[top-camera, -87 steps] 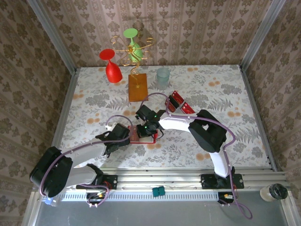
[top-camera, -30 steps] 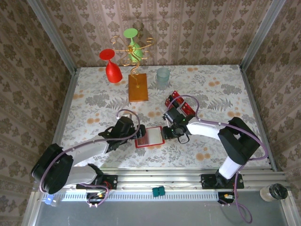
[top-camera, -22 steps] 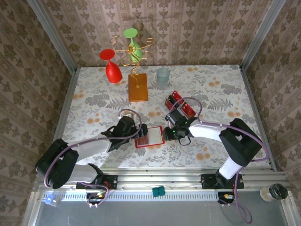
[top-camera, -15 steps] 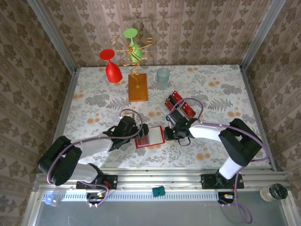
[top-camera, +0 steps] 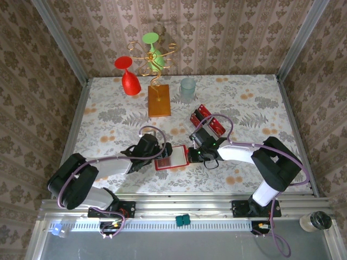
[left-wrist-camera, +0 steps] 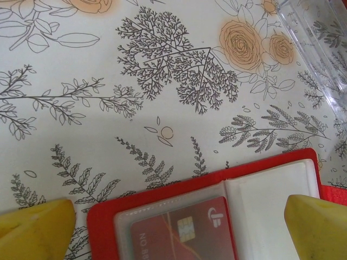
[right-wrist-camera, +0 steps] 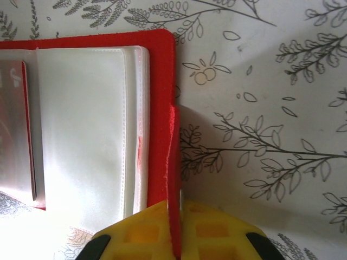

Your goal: Put the credit cards into the card holder

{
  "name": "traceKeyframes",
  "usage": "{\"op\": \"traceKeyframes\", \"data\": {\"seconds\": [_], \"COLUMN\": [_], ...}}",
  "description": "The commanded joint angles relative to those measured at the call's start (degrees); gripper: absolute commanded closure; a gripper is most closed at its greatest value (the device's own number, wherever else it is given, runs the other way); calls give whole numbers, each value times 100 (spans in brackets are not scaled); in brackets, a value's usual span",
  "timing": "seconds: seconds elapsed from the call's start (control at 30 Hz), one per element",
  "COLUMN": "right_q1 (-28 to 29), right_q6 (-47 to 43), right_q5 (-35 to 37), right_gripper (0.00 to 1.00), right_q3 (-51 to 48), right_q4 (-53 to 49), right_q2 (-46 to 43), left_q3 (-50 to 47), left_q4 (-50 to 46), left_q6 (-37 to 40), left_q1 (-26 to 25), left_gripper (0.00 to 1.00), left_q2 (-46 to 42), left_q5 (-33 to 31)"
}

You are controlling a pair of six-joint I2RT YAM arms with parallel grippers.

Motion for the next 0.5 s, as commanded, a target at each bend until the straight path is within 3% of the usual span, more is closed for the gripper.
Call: {"op": "traceKeyframes", "data": {"seconds": [0.0, 0.47], "right_q1": [85, 148], "right_q6": [118, 246], "right_q5": [-141, -214], "right_gripper": [94, 95], "right_q3": [-94, -80], "right_q4": [142, 362], "right_q2": [56, 290], "left_q3": [103, 75], "left_q4": [175, 200], "left_q6": [-119, -276], "left_q1": [-98, -213], "left_gripper": [0, 0], "left_q2": [109, -550], "left_q5": [185, 186]}}
